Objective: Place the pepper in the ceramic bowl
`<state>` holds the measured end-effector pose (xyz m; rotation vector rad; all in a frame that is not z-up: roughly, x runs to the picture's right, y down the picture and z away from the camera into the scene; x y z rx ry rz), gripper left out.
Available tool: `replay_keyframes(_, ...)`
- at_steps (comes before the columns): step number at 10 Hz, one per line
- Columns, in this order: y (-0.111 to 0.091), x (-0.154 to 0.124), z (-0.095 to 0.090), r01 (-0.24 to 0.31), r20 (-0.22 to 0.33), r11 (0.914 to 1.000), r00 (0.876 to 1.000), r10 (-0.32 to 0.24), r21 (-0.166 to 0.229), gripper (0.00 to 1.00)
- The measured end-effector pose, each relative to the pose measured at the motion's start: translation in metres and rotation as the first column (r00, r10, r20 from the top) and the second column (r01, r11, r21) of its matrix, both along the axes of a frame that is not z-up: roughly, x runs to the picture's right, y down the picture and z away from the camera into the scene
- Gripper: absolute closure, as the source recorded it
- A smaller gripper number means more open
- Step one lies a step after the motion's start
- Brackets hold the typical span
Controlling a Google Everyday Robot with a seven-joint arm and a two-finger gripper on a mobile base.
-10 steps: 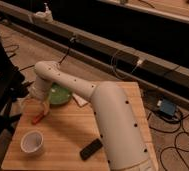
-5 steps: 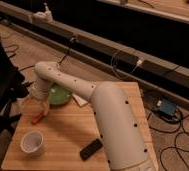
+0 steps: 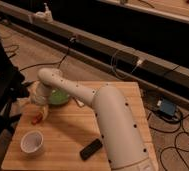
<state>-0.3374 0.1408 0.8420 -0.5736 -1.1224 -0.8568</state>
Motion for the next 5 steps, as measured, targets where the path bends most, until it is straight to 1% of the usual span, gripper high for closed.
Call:
replay_keyframes(3,0.025,0.000,0.019,-0.025,-0.003,0.9974,1.000,0.025,-0.067,0.20)
replay_keyframes(4,0.033,-0.001,0.024,-0.027,-0.002,0.9957,1.000,0.027,-0.089,0.23)
replay_keyframes(5,0.038,-0.002,0.027,-0.029,-0.001,0.9938,1.000,0.029,-0.107,0.33)
